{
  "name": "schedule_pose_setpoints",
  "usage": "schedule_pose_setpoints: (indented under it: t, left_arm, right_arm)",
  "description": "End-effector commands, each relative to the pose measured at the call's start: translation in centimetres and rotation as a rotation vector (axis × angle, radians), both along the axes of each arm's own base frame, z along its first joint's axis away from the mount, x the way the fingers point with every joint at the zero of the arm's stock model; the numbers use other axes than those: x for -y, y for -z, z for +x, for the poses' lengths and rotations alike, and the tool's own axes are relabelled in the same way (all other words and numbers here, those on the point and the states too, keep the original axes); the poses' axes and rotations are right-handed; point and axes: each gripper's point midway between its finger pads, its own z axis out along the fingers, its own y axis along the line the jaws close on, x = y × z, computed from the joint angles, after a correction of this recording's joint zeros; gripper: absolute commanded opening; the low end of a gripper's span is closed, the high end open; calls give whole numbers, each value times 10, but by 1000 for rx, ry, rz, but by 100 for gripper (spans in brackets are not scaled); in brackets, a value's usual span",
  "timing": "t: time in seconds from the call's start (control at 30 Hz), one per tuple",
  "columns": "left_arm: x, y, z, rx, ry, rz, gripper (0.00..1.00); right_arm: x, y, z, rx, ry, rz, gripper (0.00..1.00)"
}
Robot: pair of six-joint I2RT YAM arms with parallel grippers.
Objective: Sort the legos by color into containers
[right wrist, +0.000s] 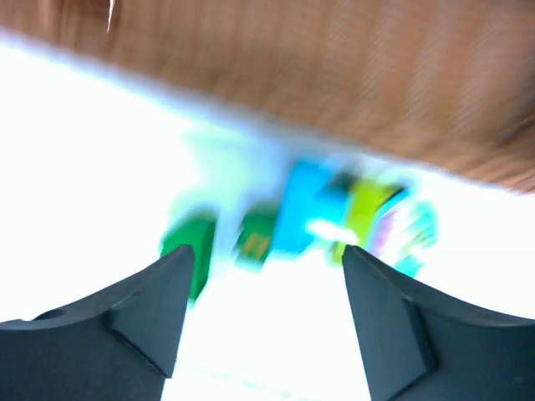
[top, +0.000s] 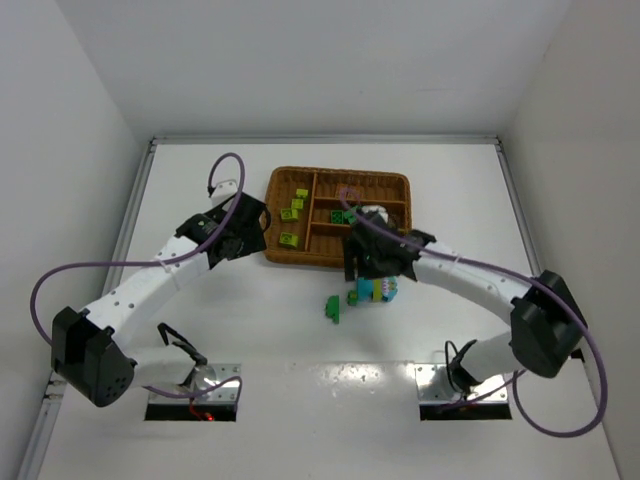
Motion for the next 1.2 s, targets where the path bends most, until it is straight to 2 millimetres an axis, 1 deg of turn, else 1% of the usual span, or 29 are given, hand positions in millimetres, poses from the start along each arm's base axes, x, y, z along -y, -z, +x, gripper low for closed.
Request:
schedule_pose_setpoints:
  t: [0.0,0.03,0.1,0.13,0.17,0.23,0.27,0.3,0.33,0.4,0.43,0.47,0.5,0.53,0.57,0.7,0.73,0.8,0.87,0.9,1.0,1.03,1.1,1.17]
  left_arm:
    - [-3,-7,0,28,-16,-5,77]
    - [-2,-8,2,36,-17,-10,77]
    - [-3,-7,2,31,-19,-19,77]
    - [-3,-7,2,31,-19,-19,77]
    - [0,-8,3,34,-13,-31,77]
    - [0,-8,3,33,-7,-25,77]
    - [0,-8,3,33,-7,-25,77]
    - [0,-8,3,33,-7,-25,77]
    - [0,-8,3,33,-7,-25,77]
    - [0,-8,3,33,-7,-25,77]
    - [0,-8,3,33,-7,-25,77]
    - [0,-8,3,33,-7,-25,77]
    - [0,-8,3,33,-7,-25,77]
    - [0,-8,3,33,-7,-25,77]
    - [2,-7,2,28,-1,-33,77]
    - [3,-7,2,24,4,-39,77]
    - [3,-7,2,24,4,-39,77]
    - [3,-7,2,24,4,-39,77]
    - [3,-7,2,23,11,-33,77]
    - [3,-7,2,23,11,-33,77]
    - [3,-7,2,23,11,-33,77]
    - [3,-7,2,23,11,-33,77]
    - [3,-7,2,23,11,-33,77]
    - [3,-7,2,23,11,-33,77]
  right_arm:
    - [-43,1,-41,-44,-68,125,74]
    - [-48,7,-48,-59,-72,128,77]
    - [-57,15,-62,-84,-107,112,78]
    - [-59,20,-65,-95,-117,100,78]
    - [-60,29,-65,-108,-116,84,78]
    - [-65,37,-71,-119,-140,70,78]
    - [-68,41,-70,-129,-140,59,78]
    - [-69,41,-66,-119,-132,50,77]
    - [-62,47,-70,-131,-129,7,77]
    - [-57,45,-64,-105,-97,-19,72]
    - [-49,51,-62,-110,-60,-32,68]
    - [-44,49,-60,-103,-32,-25,63]
    - [-40,49,-60,-96,-27,-32,61]
    - [-44,45,-58,-84,-16,-6,58]
    - [-40,48,-58,-84,-11,-19,56]
    - [-38,57,-59,-101,19,-37,47]
    - [-39,56,-56,-89,23,-34,46]
    - [-38,59,-57,-94,24,-41,46]
    - [-38,59,-53,-82,32,-52,46]
    - [-36,60,-54,-91,41,-57,46]
    - [-35,60,-53,-82,47,-63,49]
    - [-32,60,-53,-80,51,-75,52]
    - [-32,60,-53,-82,59,-71,52]
    - [-29,66,-55,-93,59,-87,53]
